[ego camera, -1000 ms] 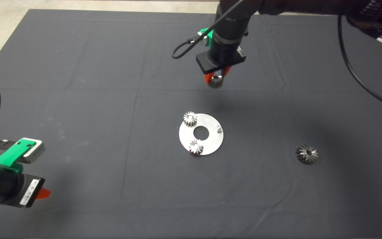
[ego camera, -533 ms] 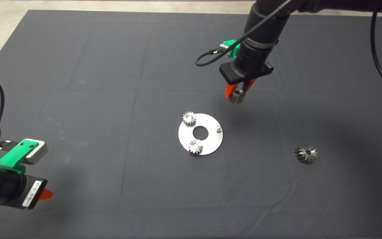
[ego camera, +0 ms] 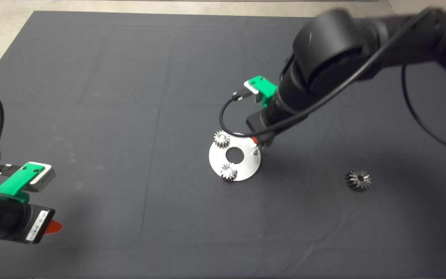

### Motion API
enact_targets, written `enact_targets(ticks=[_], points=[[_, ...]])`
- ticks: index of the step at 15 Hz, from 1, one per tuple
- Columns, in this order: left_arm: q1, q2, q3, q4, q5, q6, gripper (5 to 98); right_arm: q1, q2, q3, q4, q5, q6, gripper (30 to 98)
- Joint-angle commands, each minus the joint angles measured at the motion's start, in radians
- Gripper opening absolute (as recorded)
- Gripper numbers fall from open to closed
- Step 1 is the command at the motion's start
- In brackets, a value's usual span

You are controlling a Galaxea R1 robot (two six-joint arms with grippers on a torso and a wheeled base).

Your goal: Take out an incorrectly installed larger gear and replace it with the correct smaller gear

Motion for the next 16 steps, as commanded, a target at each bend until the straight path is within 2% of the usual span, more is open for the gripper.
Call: enact_targets(ticks=[1, 6, 10, 12, 16], points=[[0.001, -0.005, 0.010, 0.039, 0.056, -0.020, 49.4, -0.024, -0.035, 0.071, -0.155, -0.060, 0.024, 35.1], [0.001, -0.002, 0.010, 0.047, 0.054, -0.034, 49.4, -0.026, -0.034, 0.072, -0.192, -0.069, 0.022, 35.1], [0.003, -0.003, 0.010, 0.053, 0.054, -0.035, 49.4, -0.075, -0.034, 0.069, -0.229, -0.071, 0.020, 35.0], [0.027, -0.003, 0.012, 0.055, 0.053, -0.037, 49.4, -0.089, -0.039, 0.060, -0.242, -0.072, 0.013, 34.9], [0.031, -0.002, 0.018, 0.067, 0.045, -0.047, 49.4, -0.090, -0.057, 0.045, -0.252, -0.074, 0.007, 34.9]])
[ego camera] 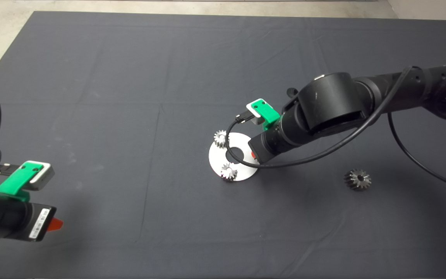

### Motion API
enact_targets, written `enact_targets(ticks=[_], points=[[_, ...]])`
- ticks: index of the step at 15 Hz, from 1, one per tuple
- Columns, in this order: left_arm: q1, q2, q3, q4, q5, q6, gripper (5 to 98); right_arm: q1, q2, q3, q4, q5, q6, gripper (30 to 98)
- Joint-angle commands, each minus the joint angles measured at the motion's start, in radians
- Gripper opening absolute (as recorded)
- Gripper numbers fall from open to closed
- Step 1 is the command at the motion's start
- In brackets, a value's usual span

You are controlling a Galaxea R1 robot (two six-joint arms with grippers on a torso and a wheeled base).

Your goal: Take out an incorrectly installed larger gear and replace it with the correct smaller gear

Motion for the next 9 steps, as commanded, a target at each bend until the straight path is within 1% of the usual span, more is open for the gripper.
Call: enact_targets(ticks=[1, 9], points=[[0.005, -0.002, 0.019, 0.023, 0.043, -0.009, 49.4, 0.019, -0.012, -0.011, -0.068, -0.072, -0.005, 34.9], [0.005, -0.004, 0.017, 0.026, 0.043, -0.008, 49.4, 0.020, 0.003, -0.043, -0.085, -0.077, -0.009, 34.9]])
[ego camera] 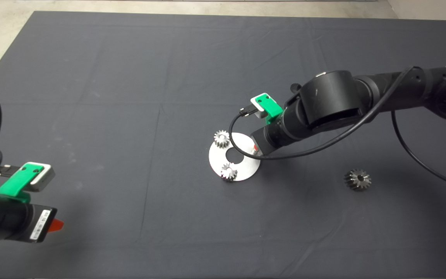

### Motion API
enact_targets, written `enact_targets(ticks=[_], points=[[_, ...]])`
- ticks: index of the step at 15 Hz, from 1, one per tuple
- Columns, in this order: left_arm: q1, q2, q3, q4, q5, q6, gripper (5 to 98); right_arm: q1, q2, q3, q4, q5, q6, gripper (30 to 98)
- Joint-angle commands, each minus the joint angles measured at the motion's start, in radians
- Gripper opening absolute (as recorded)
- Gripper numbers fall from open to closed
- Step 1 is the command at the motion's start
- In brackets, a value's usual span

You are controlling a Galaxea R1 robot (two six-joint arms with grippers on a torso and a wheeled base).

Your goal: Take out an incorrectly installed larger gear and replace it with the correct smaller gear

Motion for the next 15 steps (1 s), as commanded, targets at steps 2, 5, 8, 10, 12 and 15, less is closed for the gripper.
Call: enact_targets(ticks=[2, 5, 8, 10, 12, 15], points=[[0.004, -0.002, 0.009, 0.016, 0.044, -0.002, 49.4, 0.022, 0.007, -0.011, -0.048, -0.078, -0.014, 34.9], [0.004, -0.004, 0.008, 0.021, 0.044, -0.002, 49.4, 0.022, 0.026, -0.026, -0.048, -0.078, -0.019, 34.9], [0.004, -0.012, 0.008, 0.031, 0.044, 0.000, 49.4, 0.020, 0.033, -0.038, -0.050, -0.078, -0.020, 34.9], [0.004, -0.011, 0.008, 0.033, 0.044, 0.000, 49.4, 0.019, 0.033, -0.038, -0.056, -0.078, -0.021, 34.9], [0.008, -0.008, 0.009, 0.038, 0.042, -0.002, 49.4, 0.017, 0.040, -0.038, -0.056, -0.078, -0.021, 34.9], [0.010, -0.005, 0.009, 0.039, 0.041, -0.004, 49.4, -0.003, 0.040, -0.040, -0.059, -0.078, -0.019, 34.9]])
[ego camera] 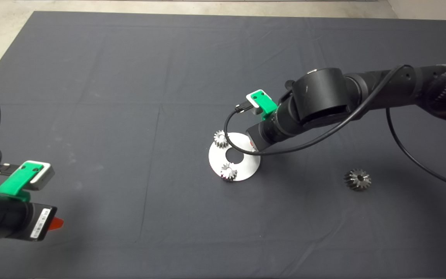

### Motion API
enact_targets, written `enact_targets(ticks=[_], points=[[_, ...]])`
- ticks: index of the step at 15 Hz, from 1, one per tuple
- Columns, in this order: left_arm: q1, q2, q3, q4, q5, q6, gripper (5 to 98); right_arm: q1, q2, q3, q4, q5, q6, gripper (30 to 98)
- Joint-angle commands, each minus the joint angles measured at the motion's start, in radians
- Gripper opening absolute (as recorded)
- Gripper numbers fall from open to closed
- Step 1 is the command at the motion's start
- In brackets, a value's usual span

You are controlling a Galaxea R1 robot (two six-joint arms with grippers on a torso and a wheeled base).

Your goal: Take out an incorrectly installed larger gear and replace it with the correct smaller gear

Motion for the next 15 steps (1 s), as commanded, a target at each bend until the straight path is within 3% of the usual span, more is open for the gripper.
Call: enact_targets(ticks=[1, 15], points=[[0.004, -0.005, 0.008, 0.017, 0.041, -0.004, 49.4, -0.005, 0.013, -0.006, -0.049, -0.079, -0.004, 34.9], [0.010, -0.005, 0.009, 0.033, 0.026, -0.011, 49.4, -0.022, 0.021, -0.026, -0.081, -0.083, -0.006, 34.8]])
